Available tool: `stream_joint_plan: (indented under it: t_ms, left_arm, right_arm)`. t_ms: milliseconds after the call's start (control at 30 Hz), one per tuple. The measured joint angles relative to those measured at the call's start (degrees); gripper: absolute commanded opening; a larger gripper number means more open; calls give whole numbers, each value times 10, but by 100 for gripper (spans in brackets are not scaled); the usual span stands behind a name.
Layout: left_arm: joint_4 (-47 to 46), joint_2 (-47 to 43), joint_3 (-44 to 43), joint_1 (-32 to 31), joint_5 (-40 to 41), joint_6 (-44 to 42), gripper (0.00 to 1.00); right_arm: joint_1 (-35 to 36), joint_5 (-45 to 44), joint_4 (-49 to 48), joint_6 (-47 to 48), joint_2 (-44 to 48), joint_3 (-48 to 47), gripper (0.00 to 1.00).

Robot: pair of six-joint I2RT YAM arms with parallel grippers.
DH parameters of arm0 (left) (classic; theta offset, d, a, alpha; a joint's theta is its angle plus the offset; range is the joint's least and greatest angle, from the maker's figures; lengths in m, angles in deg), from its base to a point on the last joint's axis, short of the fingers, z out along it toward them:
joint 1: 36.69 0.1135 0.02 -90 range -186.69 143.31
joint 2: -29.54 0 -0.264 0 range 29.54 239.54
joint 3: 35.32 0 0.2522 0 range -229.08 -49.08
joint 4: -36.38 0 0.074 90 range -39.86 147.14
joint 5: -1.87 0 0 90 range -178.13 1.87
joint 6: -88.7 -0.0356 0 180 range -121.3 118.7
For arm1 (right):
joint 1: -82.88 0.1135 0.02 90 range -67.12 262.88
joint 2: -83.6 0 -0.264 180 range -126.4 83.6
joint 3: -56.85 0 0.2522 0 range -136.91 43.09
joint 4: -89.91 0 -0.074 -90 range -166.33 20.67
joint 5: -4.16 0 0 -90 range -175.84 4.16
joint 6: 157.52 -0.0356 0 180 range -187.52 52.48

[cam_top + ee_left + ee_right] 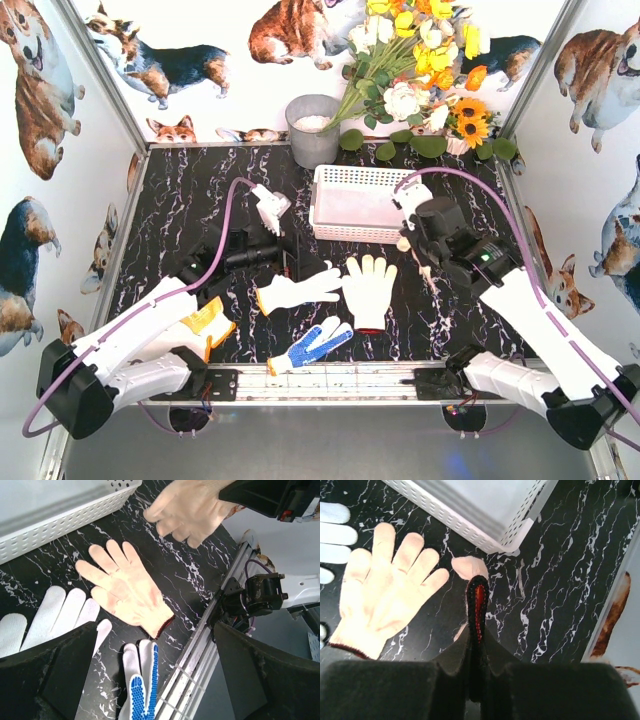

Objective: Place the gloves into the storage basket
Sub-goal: Pair the glove with the glove.

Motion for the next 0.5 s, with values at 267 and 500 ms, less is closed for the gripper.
stream_joint_plan:
  t_ms: [267, 500]
  left_arm:
    - [-42, 4, 32, 14, -15, 19, 96]
    - [-53, 4, 61, 32, -27, 29, 96]
  right_arm:
    - [0, -4, -123, 54, -21, 94, 0]
    - [0, -3, -205, 96, -30, 132, 0]
